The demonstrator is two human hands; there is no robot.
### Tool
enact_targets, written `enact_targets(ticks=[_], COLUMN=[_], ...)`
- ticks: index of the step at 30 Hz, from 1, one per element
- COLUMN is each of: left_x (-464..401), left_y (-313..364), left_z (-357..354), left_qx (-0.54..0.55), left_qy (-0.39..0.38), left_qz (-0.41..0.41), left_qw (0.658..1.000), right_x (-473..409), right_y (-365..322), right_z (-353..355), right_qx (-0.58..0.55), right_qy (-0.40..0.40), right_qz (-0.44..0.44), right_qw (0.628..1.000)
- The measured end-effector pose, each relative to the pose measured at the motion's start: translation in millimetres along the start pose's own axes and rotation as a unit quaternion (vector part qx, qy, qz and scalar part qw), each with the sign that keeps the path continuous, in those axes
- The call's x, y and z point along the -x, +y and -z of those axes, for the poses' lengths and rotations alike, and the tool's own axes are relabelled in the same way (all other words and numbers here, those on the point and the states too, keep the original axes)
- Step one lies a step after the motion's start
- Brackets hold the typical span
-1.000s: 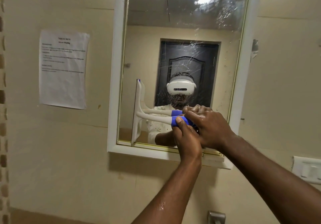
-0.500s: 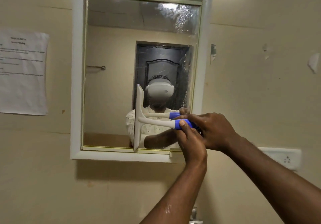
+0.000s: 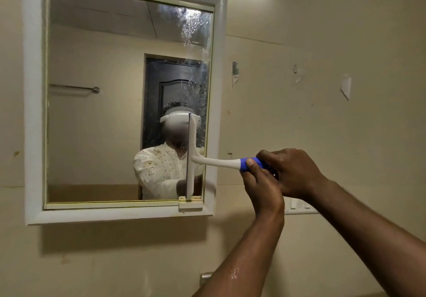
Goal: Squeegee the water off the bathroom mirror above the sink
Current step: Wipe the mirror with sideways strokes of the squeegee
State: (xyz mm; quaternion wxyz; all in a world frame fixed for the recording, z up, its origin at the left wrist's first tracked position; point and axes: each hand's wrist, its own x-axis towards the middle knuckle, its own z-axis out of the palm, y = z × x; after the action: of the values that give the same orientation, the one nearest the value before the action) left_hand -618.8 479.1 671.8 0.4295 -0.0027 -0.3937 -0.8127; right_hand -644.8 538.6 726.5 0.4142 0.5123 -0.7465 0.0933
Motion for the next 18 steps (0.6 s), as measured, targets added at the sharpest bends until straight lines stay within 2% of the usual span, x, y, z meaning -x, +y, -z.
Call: enact_targets(ticks=[18], left_x=[16.8], left_y=[-7.3], left_z=[-22.3], left_qx=[0.002], left_qy=[-0.026], left_qz=[0.040], left_qw=[0.999], right_x=[20.2], right_y=[17.2], right_z=[17.7], right_qx=[0.049], right_qy=[-0.007], right_qz=[-0.016], right_qw=[0.999])
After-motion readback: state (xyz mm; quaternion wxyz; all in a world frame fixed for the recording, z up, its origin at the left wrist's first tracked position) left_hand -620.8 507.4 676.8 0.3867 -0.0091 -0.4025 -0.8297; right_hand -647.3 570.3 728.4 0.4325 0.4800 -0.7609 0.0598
